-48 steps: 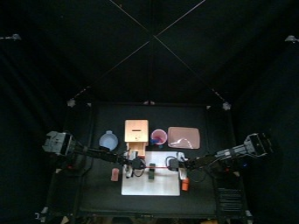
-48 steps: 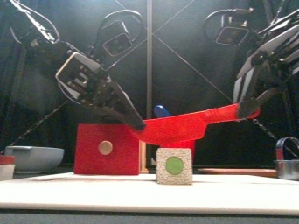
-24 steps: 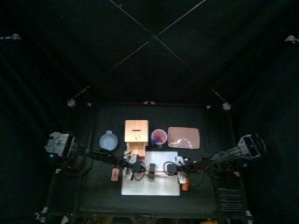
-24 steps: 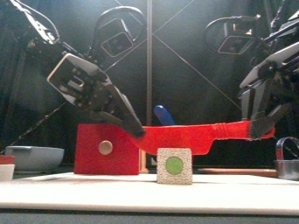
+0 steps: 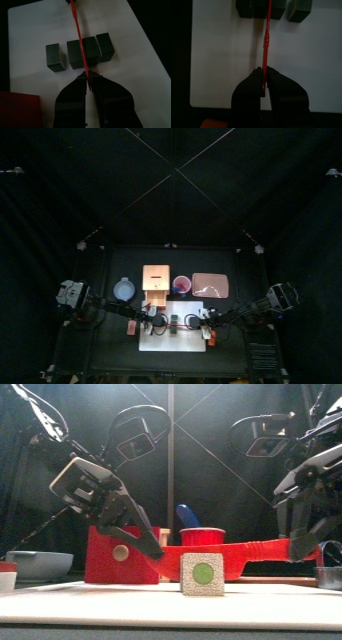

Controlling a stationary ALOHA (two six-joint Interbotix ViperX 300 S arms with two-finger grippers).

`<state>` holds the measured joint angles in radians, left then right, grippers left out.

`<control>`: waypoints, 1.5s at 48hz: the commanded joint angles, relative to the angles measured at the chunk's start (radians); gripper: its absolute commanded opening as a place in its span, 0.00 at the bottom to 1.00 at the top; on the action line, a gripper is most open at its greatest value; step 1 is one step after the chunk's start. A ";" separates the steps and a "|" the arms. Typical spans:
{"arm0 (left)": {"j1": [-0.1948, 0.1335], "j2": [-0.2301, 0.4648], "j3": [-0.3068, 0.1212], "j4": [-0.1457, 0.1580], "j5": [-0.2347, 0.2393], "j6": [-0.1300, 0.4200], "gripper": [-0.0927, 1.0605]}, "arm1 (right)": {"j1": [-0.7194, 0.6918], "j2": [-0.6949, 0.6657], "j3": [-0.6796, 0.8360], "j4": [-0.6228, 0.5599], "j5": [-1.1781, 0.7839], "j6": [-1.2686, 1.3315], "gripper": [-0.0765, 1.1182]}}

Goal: Place sushi on board then cut the sushi with the knife then place the pieces on the plate
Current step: Cut the sushi into 4 pieces

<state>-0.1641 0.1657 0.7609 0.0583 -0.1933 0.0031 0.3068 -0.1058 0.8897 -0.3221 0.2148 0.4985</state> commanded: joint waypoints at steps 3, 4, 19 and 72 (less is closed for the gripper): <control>0.009 -0.031 0.009 -0.002 0.008 0.002 0.51 | 0.017 -0.020 -0.015 -0.003 0.018 -0.009 0.40; 0.011 -0.038 0.009 0.000 0.008 0.003 0.51 | 0.017 -0.023 -0.018 -0.003 0.023 -0.009 0.40; 0.034 -0.164 0.009 0.037 -0.012 0.003 0.51 | 0.012 -0.150 -0.040 -0.055 0.137 -0.006 0.40; -0.089 -0.057 0.006 -0.091 -0.083 0.003 0.51 | 0.072 -0.092 -0.032 0.037 0.117 -0.003 0.40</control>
<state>-0.2500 0.1150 0.7701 -0.0322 -0.2792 0.0046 0.3697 -0.1933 0.8606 -0.2869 0.3329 0.4985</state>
